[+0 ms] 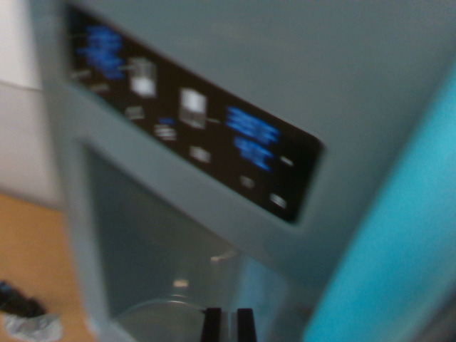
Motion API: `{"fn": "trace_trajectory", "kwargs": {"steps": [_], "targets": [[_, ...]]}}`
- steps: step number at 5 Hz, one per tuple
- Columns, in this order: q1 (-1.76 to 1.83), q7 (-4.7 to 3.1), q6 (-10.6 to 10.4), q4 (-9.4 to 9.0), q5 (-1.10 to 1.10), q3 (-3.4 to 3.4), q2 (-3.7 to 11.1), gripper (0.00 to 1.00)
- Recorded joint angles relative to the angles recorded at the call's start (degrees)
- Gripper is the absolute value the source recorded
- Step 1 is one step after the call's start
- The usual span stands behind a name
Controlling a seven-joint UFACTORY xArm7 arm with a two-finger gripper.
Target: Close fridge door
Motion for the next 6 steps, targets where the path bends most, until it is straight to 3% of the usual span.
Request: {"fn": "trace_trajectory", "kwargs": {"steps": [1, 2, 3, 4, 5, 6], "targets": [[0.00, 0.00, 0.0, 0.00, 0.00, 0.00, 0.00, 1.00], [0.00, 0.00, 0.0, 1.42, 0.00, -1.89, 1.56, 1.00], [0.00, 0.00, 0.0, 1.42, 0.00, -1.89, 1.56, 1.00], [0.00, 0.00, 0.0, 2.70, 0.00, -2.99, 2.81, 1.00], [0.00, 0.00, 0.0, 2.70, 0.00, -2.99, 2.81, 1.00], [0.00, 0.00, 0.0, 3.58, 0.00, -3.54, 3.92, 1.00]]}}
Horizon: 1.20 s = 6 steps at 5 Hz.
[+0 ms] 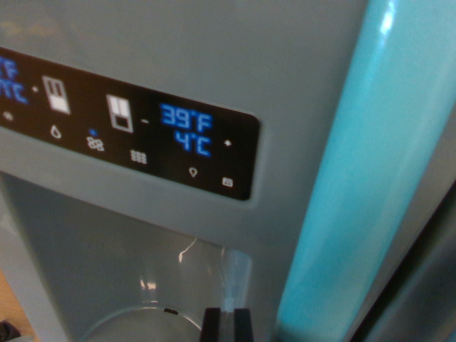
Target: Close fridge door
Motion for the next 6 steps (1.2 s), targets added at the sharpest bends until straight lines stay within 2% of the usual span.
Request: {"fn": "trace_trajectory", "kwargs": {"steps": [1, 2, 6], "targets": [[0.00, 0.00, 0.0, 0.00, 0.00, 0.00, 0.00, 1.00], [0.00, 0.00, 0.0, 0.47, 0.00, -0.28, 0.57, 1.00], [0.00, 0.00, 0.0, 0.76, 0.00, -0.34, 0.87, 1.00]]}}
